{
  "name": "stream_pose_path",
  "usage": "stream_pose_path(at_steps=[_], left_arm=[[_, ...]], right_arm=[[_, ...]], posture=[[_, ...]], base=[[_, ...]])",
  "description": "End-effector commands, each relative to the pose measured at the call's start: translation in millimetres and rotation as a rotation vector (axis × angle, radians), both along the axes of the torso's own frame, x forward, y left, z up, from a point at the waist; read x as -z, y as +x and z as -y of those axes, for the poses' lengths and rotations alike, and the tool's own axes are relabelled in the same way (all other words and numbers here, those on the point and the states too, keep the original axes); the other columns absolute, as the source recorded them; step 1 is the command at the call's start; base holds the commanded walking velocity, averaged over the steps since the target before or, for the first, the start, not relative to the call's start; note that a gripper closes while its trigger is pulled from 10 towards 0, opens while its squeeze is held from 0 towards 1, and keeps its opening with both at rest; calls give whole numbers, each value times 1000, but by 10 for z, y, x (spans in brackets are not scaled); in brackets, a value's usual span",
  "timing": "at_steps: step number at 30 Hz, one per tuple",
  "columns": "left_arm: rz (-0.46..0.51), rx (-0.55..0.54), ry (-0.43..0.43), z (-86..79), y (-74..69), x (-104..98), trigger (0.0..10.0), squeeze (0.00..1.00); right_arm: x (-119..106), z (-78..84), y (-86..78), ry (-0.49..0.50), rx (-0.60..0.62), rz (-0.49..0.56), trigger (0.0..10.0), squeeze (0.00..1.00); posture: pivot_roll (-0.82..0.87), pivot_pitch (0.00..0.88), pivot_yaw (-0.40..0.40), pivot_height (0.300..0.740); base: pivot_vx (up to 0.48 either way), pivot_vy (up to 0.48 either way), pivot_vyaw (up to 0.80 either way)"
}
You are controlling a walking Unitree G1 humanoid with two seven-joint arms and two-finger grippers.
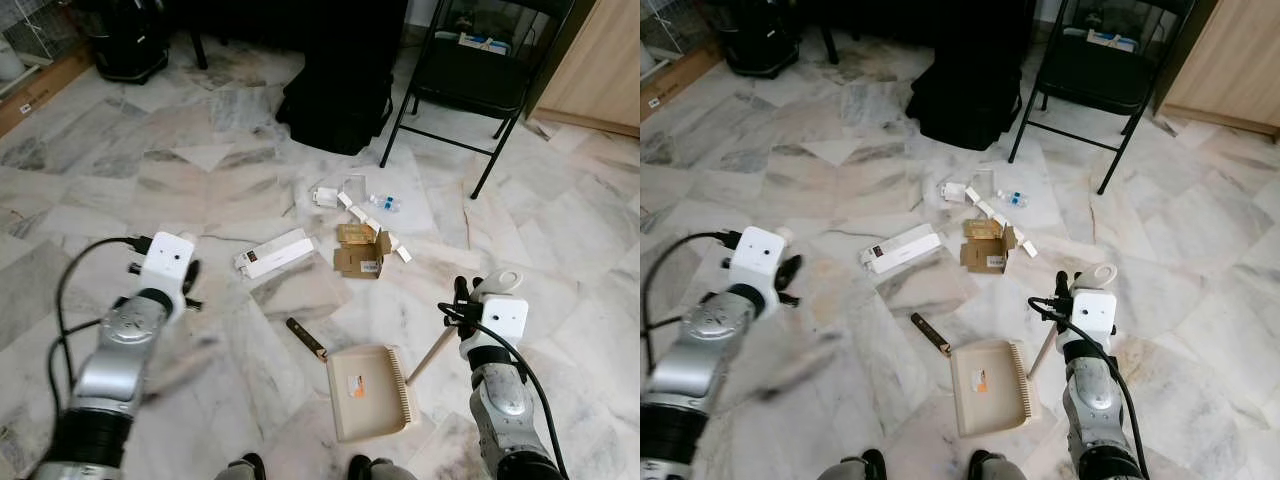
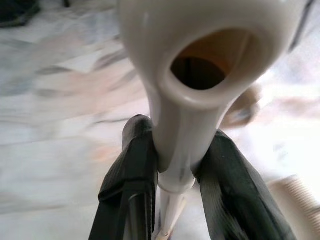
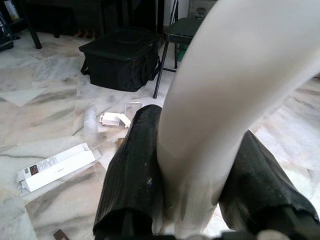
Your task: Sweep floor
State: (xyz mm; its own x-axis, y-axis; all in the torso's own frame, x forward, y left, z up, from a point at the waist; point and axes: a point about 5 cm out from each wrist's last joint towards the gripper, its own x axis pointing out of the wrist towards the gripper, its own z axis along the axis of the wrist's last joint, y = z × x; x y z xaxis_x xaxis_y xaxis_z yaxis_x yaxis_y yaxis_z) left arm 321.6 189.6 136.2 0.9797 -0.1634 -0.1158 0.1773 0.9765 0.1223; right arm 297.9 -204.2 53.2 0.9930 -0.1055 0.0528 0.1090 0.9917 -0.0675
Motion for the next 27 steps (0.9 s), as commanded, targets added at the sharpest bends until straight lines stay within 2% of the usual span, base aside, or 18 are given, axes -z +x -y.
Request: stream_pose_path(at_steps=[1, 7, 12, 22, 24, 27], left_arm=[[71, -36, -41, -75, -14, -117, 10000, 0], [157, -74, -82, -83, -22, -202, 10000, 0], [175, -52, -36, -61, -20, -236, 10000, 0], [217, -45, -184, -17, -15, -276, 10000, 0], [217, -44, -249, 6, -20, -272, 10000, 0], [214, -58, -276, -1, -29, -246, 10000, 0]], right_arm=[[83, 15, -51, -2, 3, -41, 10000, 0], [88, 34, -60, -5, 6, -43, 10000, 0], [95, 23, -65, -5, 3, -45, 10000, 0], [95, 23, -64, -5, 7, -45, 10000, 0], [103, 47, -76, -10, 24, -49, 10000, 0], [114, 52, -89, -9, 29, -51, 10000, 0]], posture=[[-8, 210, -15, 740], [-9, 212, -15, 740], [-7, 212, -16, 740], [-10, 212, -17, 740], [-12, 212, -17, 740], [-12, 213, -16, 740]], base=[[0, 0, 0], [0, 0, 0], [0, 0, 0], [0, 0, 0], [0, 0, 0], [0, 0, 0]])
